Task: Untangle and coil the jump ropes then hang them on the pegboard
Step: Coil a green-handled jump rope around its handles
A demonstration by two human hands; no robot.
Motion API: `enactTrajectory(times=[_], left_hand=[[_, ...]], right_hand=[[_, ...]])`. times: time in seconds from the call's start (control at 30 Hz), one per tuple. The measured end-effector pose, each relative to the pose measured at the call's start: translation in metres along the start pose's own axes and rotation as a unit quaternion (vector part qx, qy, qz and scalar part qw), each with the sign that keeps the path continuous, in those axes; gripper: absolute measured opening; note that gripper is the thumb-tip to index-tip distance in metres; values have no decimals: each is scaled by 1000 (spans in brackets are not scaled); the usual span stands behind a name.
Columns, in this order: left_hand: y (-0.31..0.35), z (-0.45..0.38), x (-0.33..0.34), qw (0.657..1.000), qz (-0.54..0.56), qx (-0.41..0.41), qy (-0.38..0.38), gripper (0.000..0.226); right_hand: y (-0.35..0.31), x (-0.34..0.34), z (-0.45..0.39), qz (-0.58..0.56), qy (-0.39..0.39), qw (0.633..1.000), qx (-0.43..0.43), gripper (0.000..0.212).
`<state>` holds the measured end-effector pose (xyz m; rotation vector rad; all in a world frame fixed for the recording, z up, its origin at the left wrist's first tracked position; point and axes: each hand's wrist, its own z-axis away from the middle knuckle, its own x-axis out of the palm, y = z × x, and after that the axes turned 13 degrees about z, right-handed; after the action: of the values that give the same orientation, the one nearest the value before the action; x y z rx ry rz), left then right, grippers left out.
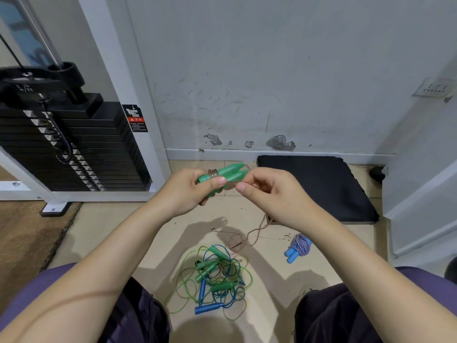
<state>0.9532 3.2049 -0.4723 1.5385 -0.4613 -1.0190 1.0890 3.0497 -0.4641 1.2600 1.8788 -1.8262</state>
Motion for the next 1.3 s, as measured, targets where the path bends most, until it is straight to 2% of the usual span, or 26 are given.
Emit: enactTrajectory(times=[0.1,0.17,0.27,0.33,0.47,0.53,0.67,0.83,0.97,1.03,1.13,1.2,1.3], left_hand=[[1,3,2,995,-12,-54,-86,38],[6,6,4,987,-21,-69,-141,38],[14,11,12,973,-12,-59,-223,33],[18,14,16,967,-4,-43,-250,35],[14,12,14,976,-8,4,-218,18],[9,11,14,979,-17,16,-204,17],[3,11,17,979,-39,36,-194,18],[1,10,18,983,-20,37,-180,17],[2,9,17,988,38,34,-148,24],[1,7,16,990,55,33,-126,36],[3,7,18,988,100,33,-111,40],[8,8,17,982,162,39,-89,33],[12,7,11,977,205,49,-30,28]], right_hand=[[2,-7,-3,66,49,996,-37,17],[7,-8,-5,68,65,994,-48,14],[10,-1,-5,60,51,995,-59,16],[11,3,-5,61,39,996,-49,18],[15,-1,-7,35,17,998,43,21],[17,0,-8,6,1,997,73,18],[16,0,-7,-88,-25,993,68,19],[16,1,-8,-102,7,992,79,14],[12,-2,-5,-136,4,987,87,9],[10,-3,-4,-183,-18,978,103,18],[11,-3,-3,-296,-46,945,134,35],[13,-3,-4,-363,-71,918,145,32],[13,-1,-3,-310,-92,936,139,28]])
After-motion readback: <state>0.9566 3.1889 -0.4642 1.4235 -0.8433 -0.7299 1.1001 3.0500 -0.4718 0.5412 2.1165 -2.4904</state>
